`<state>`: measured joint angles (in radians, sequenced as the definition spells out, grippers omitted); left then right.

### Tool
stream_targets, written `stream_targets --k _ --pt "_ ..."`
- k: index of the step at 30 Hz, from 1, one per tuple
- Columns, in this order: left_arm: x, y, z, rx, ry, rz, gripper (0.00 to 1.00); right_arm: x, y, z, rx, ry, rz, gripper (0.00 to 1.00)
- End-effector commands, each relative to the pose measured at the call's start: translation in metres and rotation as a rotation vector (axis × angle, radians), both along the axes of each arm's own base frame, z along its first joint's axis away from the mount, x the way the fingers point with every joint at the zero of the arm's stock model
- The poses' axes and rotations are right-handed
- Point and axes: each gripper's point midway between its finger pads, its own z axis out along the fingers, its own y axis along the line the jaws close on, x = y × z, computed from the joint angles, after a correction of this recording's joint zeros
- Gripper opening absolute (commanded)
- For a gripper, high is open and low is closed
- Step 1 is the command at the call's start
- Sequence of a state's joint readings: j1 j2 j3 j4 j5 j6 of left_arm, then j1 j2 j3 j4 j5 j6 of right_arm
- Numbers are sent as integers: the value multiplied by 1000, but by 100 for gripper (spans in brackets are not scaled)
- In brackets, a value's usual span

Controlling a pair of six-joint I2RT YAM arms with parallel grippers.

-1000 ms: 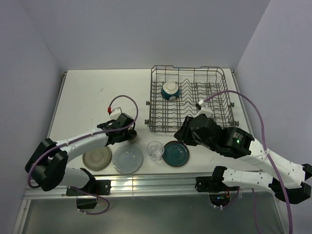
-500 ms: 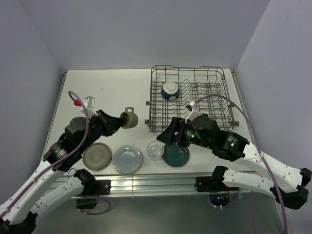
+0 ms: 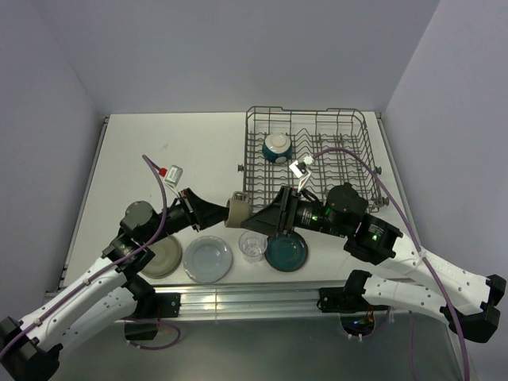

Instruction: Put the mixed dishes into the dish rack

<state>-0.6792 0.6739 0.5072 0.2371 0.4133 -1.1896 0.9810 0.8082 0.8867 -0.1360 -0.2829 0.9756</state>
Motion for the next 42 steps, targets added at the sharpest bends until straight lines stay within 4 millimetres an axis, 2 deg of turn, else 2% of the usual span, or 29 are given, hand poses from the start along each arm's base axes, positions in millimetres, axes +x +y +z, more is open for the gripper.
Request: stream_targets --k 1,9,18,32,33,42 --pt "-28 4 65 -211 -158 -112 0 -2 -1 26 72 -66 14 89" --pt "-35 7 73 -251 -147 -130 0 5 -6 13 24 -73 -28 88" --pt "-40 5 71 -317 -105 -191 0 0 -8 32 91 -123 -13 85" --pt "-37 2 72 -344 -94 -202 0 1 7 30 91 -98 31 82" --pt "-37 2 72 -343 -95 -203 0 1 8 37 112 -113 34 82" --pt "-35 1 65 -339 -84 -198 0 2 16 44 138 -106 58 78"
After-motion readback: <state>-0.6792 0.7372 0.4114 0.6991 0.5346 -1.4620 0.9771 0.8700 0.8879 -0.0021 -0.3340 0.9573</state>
